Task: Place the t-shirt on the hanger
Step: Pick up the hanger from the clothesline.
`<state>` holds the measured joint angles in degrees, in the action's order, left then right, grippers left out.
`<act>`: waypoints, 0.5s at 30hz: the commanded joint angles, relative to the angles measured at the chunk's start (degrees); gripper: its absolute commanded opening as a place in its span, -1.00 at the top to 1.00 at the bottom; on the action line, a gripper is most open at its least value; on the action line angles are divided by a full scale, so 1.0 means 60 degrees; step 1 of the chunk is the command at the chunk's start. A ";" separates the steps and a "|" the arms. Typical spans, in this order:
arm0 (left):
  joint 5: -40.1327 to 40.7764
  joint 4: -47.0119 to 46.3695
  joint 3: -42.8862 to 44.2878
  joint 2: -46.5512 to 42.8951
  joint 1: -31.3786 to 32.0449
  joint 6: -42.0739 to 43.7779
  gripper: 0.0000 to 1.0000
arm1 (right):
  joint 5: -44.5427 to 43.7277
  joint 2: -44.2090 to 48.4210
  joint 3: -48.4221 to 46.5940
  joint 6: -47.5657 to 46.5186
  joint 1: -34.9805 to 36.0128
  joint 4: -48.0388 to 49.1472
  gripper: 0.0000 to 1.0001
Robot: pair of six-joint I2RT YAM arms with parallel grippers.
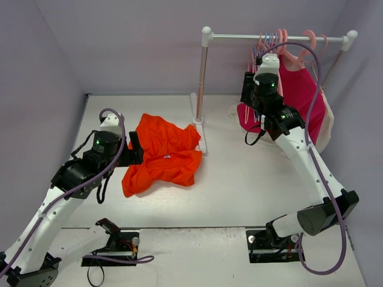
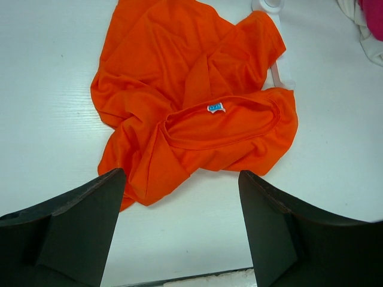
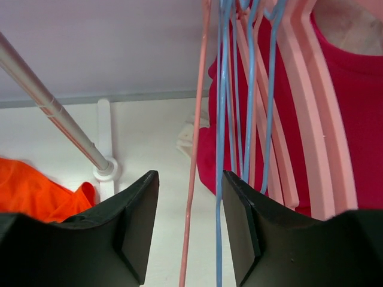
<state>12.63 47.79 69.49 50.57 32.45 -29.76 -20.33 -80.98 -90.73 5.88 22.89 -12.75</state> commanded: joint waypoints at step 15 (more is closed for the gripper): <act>-0.0424 0.0018 0.0205 -0.0215 -0.0061 0.0629 -0.44 | 0.0101 0.0076 0.0863 0.1063 -0.0094 0.0440 0.27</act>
<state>10.67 48.38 69.49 49.69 32.45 -27.21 -17.58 -81.01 -85.75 10.61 22.52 -13.37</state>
